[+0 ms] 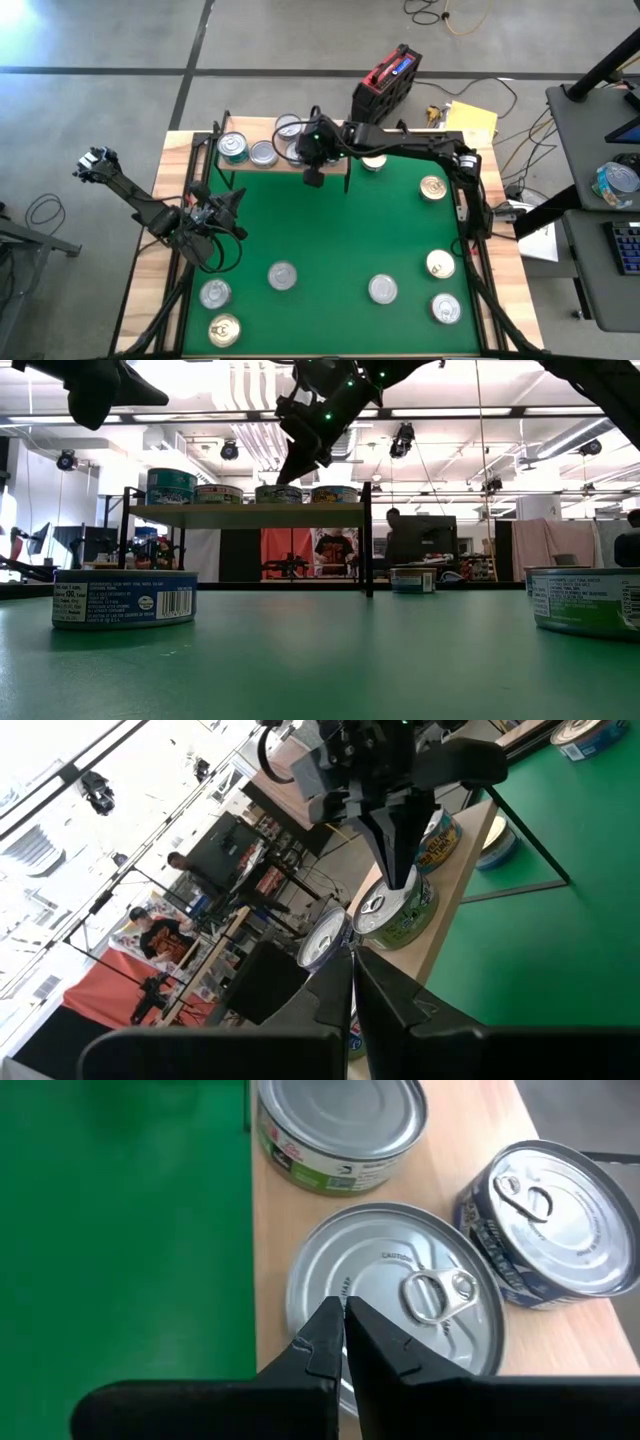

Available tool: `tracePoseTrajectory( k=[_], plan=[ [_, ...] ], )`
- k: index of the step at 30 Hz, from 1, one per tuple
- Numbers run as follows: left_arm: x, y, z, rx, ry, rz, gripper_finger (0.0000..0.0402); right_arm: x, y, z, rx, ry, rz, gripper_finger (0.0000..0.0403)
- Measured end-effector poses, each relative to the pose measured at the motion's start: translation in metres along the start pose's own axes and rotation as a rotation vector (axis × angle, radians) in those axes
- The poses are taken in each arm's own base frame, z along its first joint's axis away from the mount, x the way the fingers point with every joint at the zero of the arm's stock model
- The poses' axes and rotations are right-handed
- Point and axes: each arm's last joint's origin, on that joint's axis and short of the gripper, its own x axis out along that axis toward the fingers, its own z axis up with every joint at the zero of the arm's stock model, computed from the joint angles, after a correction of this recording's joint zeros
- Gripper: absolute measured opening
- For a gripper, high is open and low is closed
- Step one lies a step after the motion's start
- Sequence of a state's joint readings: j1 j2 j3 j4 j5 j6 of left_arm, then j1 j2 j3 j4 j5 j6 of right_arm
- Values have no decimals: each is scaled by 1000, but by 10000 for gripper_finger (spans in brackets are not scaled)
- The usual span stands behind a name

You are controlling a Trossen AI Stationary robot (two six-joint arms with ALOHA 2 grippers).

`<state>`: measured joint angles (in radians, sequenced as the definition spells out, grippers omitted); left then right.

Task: Stack canned seafood by type on shelf
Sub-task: Put the center green tuna can on the shelf

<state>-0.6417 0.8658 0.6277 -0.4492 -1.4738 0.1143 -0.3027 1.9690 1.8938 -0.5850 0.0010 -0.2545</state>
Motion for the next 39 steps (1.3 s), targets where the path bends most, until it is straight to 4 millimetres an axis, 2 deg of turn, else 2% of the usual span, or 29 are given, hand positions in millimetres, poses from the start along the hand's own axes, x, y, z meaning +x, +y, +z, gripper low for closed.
tracePoseTrajectory(
  k=[13, 26, 39],
  plan=[
    [0, 0, 0, 1, 0, 0, 0, 9, 2, -2, 9, 3, 1, 9],
    [0, 0, 0, 6, 0, 0, 0, 10, 2, 0, 228, -26, -1, 9],
    [0, 0, 0, 3, -1, -1, 0, 10, 5, 0, 211, -18, 3, 9]
  ],
)
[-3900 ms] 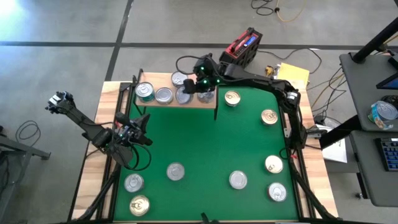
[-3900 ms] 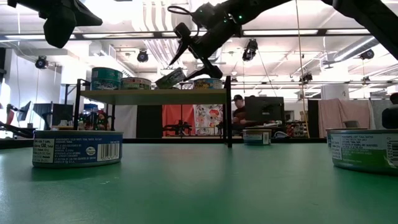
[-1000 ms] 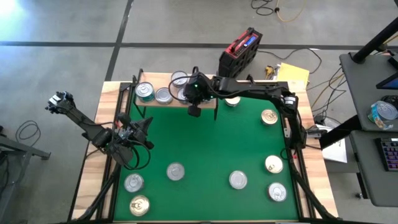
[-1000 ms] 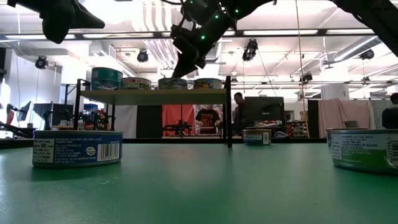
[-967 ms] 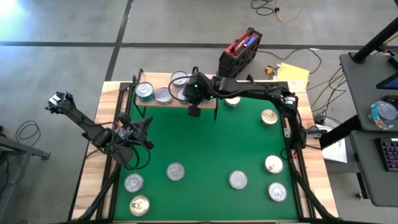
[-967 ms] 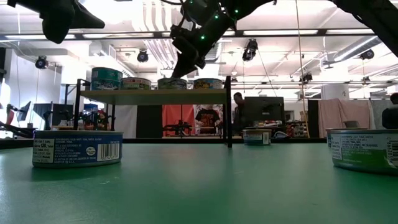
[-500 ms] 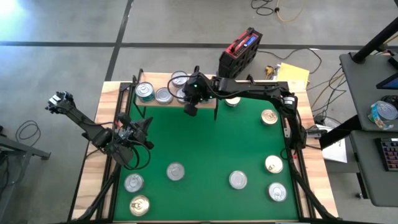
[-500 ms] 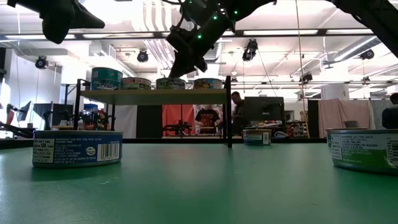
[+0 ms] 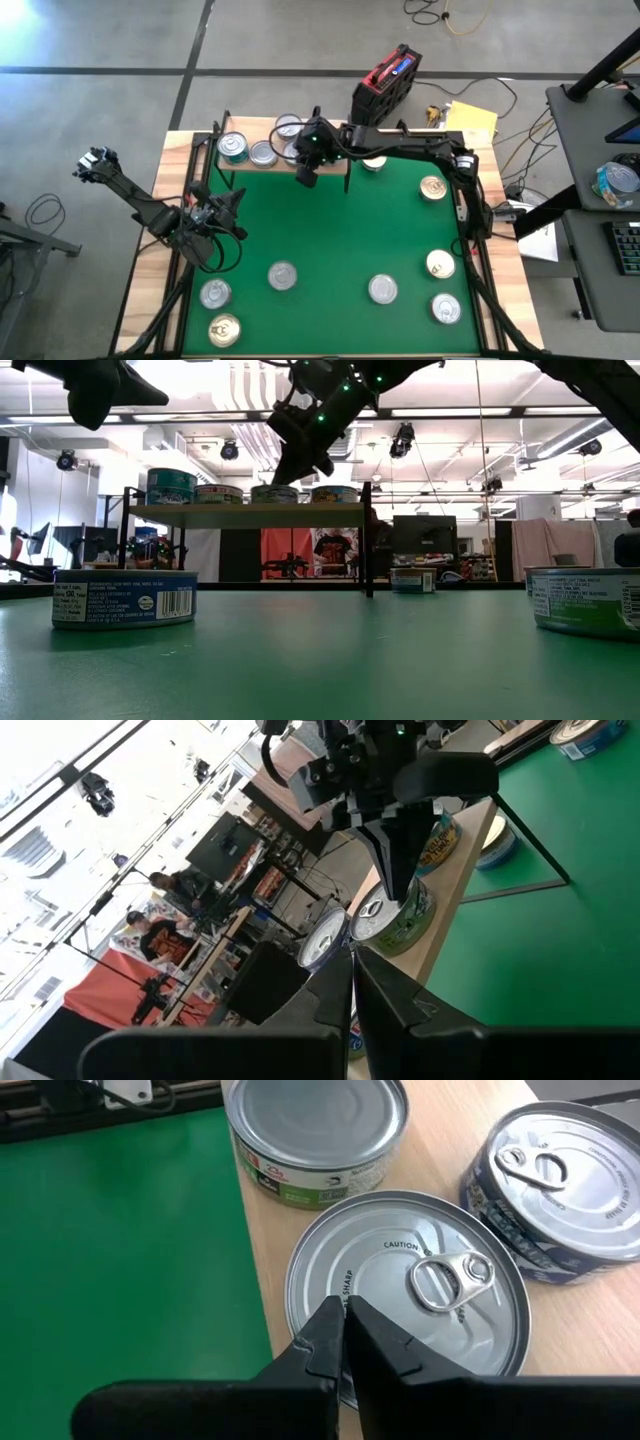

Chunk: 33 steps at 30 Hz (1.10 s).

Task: Stack canned seafood by type on shelf
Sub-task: Put the center green tuna can on the shelf

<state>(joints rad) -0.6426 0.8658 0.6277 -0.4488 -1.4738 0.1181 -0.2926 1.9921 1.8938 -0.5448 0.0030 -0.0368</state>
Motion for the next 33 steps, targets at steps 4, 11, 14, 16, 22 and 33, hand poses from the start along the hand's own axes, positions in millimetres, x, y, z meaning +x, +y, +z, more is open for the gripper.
tracePoseTrajectory(
  k=[4, 11, 14, 16, 22, 33],
  plan=[
    [0, 0, 0, 1, 0, 0, 0, 3, 1, -1, -2, 0, 4, 9],
    [0, 0, 0, 6, 0, 0, 0, 7, 1, -2, -1, -3, 4, 9],
    [0, 0, 0, 6, 0, 0, 0, 7, 1, -1, 10, -6, 4, 9],
    [0, 0, 0, 6, 0, 0, 0, 8, 2, 0, 9, -17, 4, 9],
    [0, 0, 0, 6, 1, 1, 0, 9, 2, 0, 9, -28, 5, 9],
    [0, 0, 0, 6, 1, 1, 0, 9, 2, -1, 35, -11, 5, 9]
  ],
)
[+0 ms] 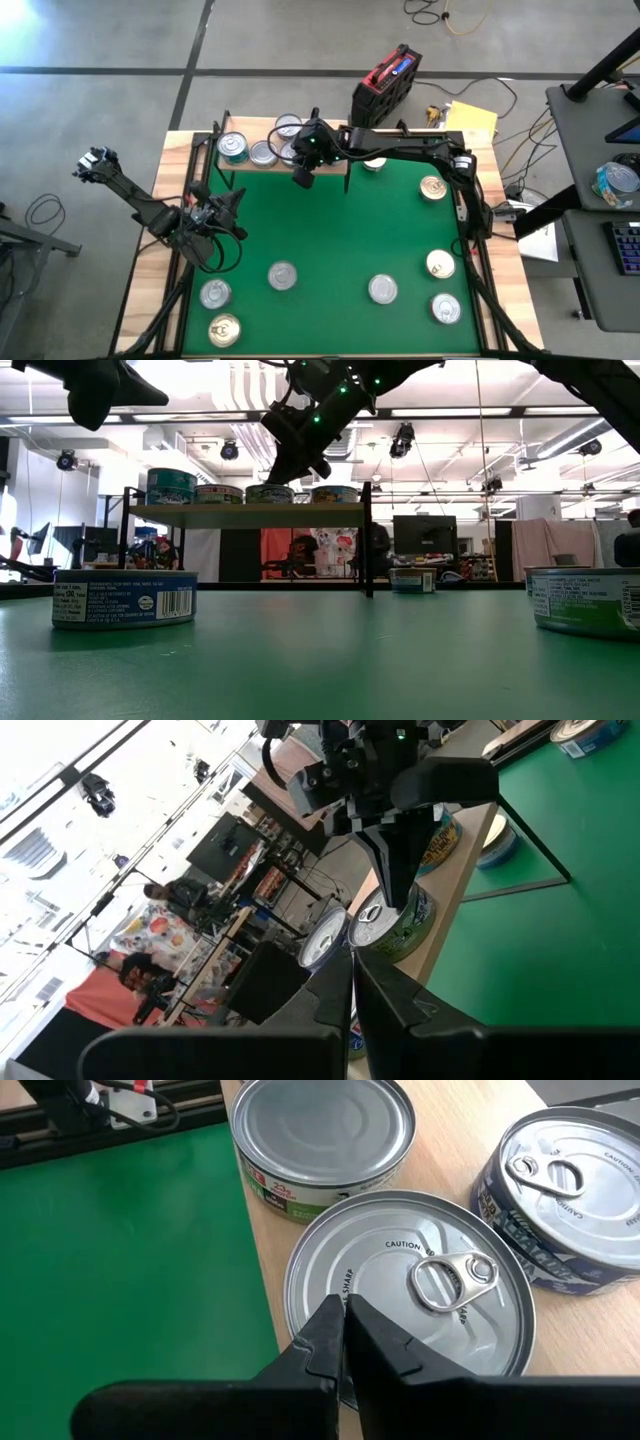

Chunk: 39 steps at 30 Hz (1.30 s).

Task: Stack canned seafood by type on shelf
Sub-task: Put the center green tuna can on the shelf

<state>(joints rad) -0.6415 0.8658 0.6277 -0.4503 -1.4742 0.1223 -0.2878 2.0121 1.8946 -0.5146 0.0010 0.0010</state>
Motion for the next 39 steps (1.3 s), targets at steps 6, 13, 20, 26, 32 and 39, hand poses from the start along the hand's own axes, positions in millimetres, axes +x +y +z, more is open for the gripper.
tracePoseTrajectory(
  k=[6, 13, 20, 26, 32, 39],
  plan=[
    [0, 0, 0, -1, 0, 0, 0, -2, 0, 1, -2, -5, 0, 9],
    [0, 0, 0, -1, 0, 0, 0, -14, 0, 9, -19, -15, 0, 9],
    [0, 0, 0, -2, 0, 0, 0, -30, -1, 14, -35, 14, -23, 9],
    [0, 0, 0, -2, 0, 0, 0, -50, -3, 10, -31, 107, -99, 9],
    [0, 0, 0, -3, -1, 0, 0, -50, -5, 4, -23, 149, -164, 9],
    [0, 0, 0, -12, -1, -1, 0, -48, -10, -2, -31, 183, -260, 9]
  ],
)
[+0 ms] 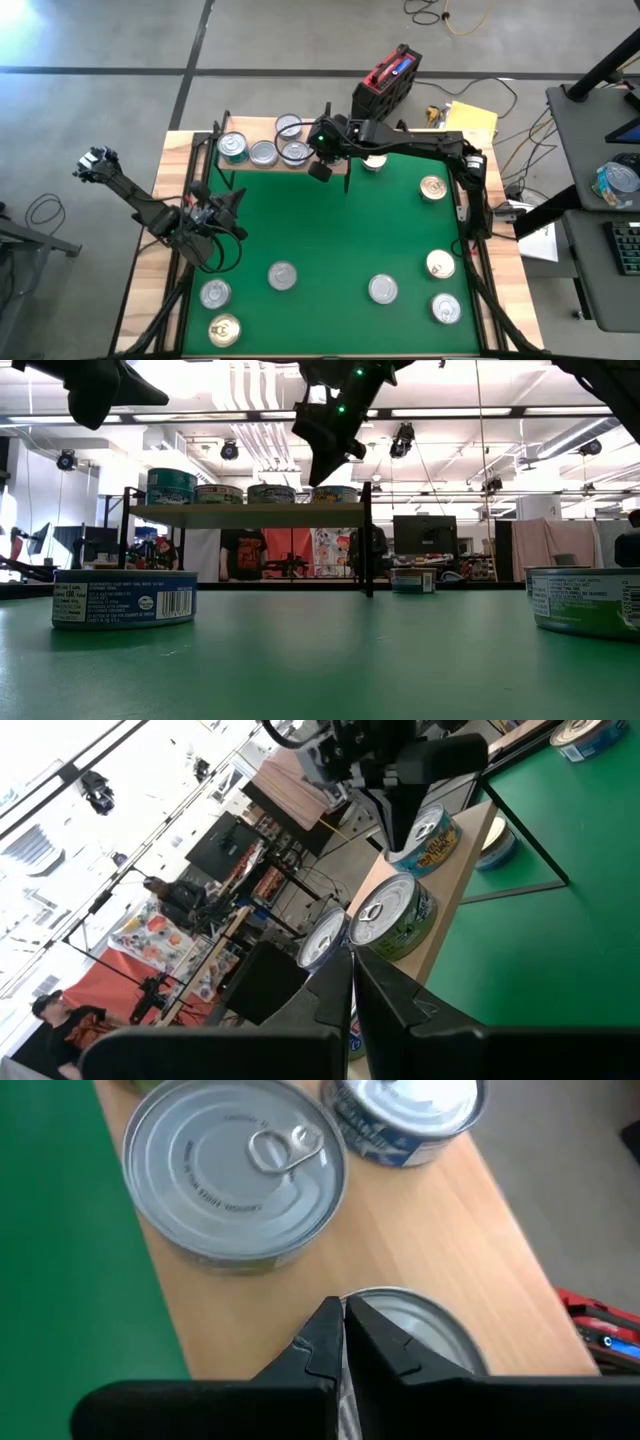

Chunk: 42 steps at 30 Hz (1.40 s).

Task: Stack canned seafood by type on shelf
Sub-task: Put the center green tuna can on the shelf

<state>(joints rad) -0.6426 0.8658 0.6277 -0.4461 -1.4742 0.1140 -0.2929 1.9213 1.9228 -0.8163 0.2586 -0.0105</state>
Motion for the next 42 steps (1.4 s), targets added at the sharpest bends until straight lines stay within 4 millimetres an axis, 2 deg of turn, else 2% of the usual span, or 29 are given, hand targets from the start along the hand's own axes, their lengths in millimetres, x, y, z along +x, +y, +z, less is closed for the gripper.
tracePoseTrajectory(
  k=[10, 20, 30, 42],
  plan=[
    [0, 0, 0, 0, 0, 0, 0, 5, -10, -3, 18, 12, -21, 9],
    [0, 0, 0, 0, 0, 0, 0, 10, -7, -5, 13, 25, 17, 9],
    [0, 0, 0, -1, 1, 1, 0, 9, -2, -5, -29, 21, 96, 9],
    [0, 0, 0, 0, 1, 1, 0, 6, 5, -8, -93, 54, 111, 9]
  ],
)
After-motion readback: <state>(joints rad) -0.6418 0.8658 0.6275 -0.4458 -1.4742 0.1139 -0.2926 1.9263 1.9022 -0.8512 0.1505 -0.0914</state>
